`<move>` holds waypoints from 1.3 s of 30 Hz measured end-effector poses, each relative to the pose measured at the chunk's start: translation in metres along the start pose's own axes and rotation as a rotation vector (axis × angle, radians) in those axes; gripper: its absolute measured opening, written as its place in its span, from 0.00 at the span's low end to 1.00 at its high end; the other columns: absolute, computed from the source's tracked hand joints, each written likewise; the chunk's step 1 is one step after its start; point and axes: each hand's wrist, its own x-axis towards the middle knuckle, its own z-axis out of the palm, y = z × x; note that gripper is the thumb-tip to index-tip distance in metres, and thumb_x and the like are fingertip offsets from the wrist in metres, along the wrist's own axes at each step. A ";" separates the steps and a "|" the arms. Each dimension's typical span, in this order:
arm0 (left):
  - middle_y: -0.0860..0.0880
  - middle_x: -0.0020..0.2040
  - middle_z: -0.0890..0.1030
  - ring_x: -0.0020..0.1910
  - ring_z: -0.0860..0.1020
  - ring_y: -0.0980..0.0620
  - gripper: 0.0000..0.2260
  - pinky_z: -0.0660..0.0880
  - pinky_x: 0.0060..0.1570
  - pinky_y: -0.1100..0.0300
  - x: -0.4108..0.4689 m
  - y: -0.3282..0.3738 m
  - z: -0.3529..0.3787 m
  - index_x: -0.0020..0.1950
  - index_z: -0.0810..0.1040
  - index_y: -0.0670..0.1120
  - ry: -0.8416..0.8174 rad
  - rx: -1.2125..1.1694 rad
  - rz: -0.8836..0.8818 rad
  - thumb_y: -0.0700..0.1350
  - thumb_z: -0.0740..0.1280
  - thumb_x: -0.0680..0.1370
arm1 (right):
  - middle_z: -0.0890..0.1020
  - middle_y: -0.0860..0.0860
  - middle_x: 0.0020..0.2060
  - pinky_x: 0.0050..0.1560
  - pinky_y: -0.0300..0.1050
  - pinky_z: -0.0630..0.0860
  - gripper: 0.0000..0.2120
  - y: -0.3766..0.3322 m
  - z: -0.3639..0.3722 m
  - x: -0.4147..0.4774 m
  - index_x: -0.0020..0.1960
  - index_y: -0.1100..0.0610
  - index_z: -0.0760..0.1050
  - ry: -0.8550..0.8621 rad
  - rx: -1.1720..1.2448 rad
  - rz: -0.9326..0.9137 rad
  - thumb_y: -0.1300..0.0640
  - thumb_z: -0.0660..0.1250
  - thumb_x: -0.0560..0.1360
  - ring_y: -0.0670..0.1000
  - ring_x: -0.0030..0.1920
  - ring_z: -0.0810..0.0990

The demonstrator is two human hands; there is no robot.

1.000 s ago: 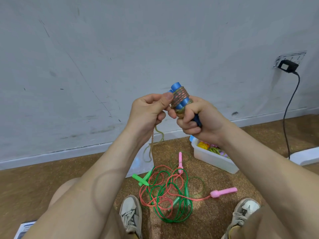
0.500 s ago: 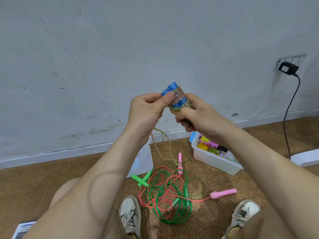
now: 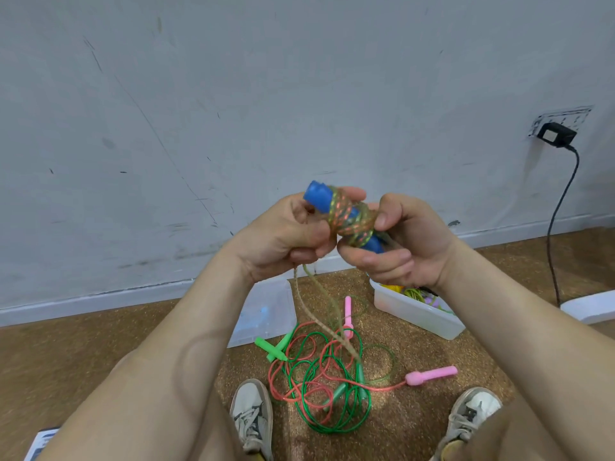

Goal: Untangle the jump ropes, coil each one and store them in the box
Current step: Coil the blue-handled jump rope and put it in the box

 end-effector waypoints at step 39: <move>0.52 0.34 0.82 0.35 0.78 0.51 0.05 0.74 0.36 0.58 0.008 -0.006 0.023 0.41 0.83 0.47 0.393 1.555 0.272 0.46 0.70 0.69 | 0.74 0.54 0.51 0.43 0.44 0.64 0.18 0.017 0.000 0.006 0.62 0.55 0.67 0.859 -2.159 0.152 0.58 0.63 0.73 0.57 0.52 0.75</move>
